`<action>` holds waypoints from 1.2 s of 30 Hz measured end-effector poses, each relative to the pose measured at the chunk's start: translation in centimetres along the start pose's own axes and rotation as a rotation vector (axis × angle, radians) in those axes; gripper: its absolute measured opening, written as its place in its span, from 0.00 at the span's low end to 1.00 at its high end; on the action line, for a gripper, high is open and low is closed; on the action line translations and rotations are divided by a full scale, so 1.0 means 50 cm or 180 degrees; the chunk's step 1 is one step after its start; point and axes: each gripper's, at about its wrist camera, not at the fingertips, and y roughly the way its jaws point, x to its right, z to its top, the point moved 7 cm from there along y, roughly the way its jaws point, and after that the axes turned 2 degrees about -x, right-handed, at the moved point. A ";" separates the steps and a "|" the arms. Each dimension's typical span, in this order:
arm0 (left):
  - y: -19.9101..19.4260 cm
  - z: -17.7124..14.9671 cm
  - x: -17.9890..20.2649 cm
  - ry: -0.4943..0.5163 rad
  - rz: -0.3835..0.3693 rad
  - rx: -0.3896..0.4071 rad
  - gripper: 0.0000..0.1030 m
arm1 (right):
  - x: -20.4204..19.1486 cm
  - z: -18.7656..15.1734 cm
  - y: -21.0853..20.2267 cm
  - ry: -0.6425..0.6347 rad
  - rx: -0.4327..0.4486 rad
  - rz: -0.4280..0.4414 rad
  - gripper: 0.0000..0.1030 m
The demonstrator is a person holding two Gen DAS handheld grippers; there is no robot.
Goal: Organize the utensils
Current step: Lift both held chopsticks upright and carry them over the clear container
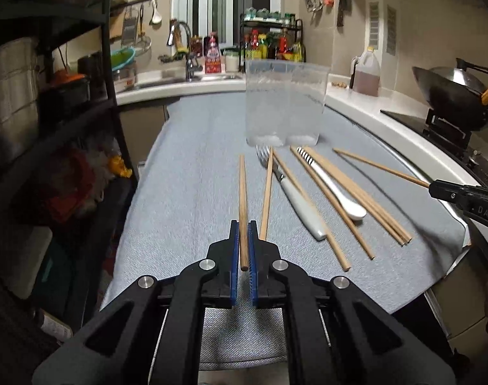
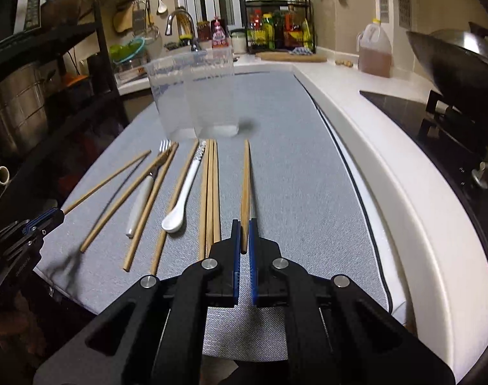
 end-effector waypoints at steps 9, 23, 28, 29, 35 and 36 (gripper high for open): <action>-0.052 0.059 0.002 0.0005 -0.0041 0.0279 0.05 | -0.014 0.052 -0.070 -0.0090 0.0367 -0.0054 0.05; -0.061 0.287 -0.034 0.0077 -0.0251 0.0601 0.05 | -0.034 0.252 -0.098 -0.0007 0.0595 0.0059 0.05; -0.036 0.351 -0.045 0.0001 -0.0393 0.0532 0.05 | -0.045 0.319 -0.099 -0.0055 0.0636 0.0095 0.05; -0.028 0.358 -0.046 -0.0028 -0.0428 0.0492 0.05 | -0.046 0.331 -0.095 -0.0060 0.0621 0.0084 0.05; 0.008 0.388 -0.052 -0.0142 -0.0571 0.0231 0.05 | -0.044 0.382 -0.089 0.0020 0.0534 0.0161 0.05; 0.009 0.399 -0.052 -0.0138 -0.0601 0.0207 0.05 | -0.045 0.395 -0.092 0.0025 0.0546 0.0176 0.04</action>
